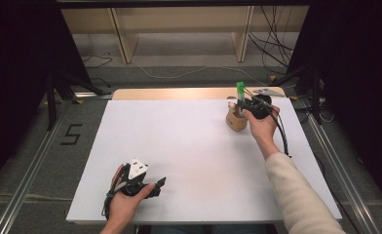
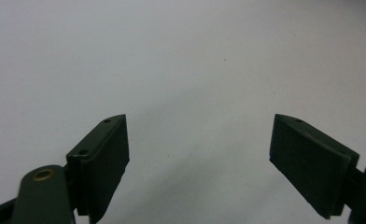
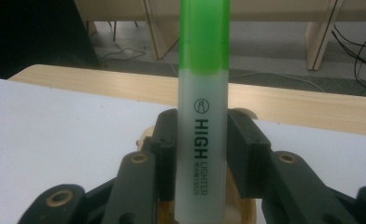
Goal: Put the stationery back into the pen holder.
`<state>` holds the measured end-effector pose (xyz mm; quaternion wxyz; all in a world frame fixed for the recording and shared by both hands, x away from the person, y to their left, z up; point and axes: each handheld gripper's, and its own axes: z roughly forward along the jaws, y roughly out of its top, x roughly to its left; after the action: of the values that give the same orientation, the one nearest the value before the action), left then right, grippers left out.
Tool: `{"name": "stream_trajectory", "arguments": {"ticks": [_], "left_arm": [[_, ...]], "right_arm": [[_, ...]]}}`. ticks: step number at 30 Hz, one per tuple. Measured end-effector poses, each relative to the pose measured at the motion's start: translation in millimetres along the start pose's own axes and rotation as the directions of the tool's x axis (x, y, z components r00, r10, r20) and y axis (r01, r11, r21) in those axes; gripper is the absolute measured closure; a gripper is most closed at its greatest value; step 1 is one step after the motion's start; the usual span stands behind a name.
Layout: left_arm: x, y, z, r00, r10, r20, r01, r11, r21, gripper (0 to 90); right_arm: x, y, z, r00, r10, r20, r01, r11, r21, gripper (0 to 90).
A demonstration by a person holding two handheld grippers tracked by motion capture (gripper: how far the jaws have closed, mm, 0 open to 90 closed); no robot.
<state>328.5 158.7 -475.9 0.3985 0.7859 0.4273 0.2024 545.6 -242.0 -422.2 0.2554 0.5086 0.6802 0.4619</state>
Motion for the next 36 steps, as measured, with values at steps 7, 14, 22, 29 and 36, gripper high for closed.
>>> {"name": "stream_trajectory", "arguments": {"ticks": [7, 14, 22, 29, 36], "left_arm": [[-0.3, 0.0, 0.2, 1.0, 0.0, 0.003, 0.0, 1.0, 0.0, 20.0], [-0.2, -0.2, 0.7, 1.0, 0.001, 0.001, -0.001, 1.0, 0.001, 20.0], [-0.4, -0.1, 0.5, 1.0, 0.002, 0.003, -0.002, 1.0, -0.001, 20.0], [-0.8, -0.3, 1.1, 1.0, 0.002, 0.003, -0.002, 1.0, -0.004, 20.0], [-1.2, 0.0, 0.5, 0.9999, 0.012, 0.005, -0.012, 0.9999, 0.006, 20.0]], "right_arm": [[-1.3, -4.8, 1.8, 1.0, 0.003, 0.006, -0.003, 1.0, -0.006, 66.3], [-2.6, -7.3, 2.8, 1.0, 0.007, 0.008, -0.006, 0.9999, -0.009, 66.2], [-1.9, -8.7, 4.3, 1.0, 0.002, 0.009, -0.002, 0.9999, -0.013, 66.2], [-1.6, -10.3, 6.8, 0.9999, -0.006, 0.016, 0.007, 0.9998, -0.02, 65.6], [-0.1, -10.8, 3.3, 0.9991, -0.013, 0.041, 0.014, 0.9998, -0.01, 47.7]]}}
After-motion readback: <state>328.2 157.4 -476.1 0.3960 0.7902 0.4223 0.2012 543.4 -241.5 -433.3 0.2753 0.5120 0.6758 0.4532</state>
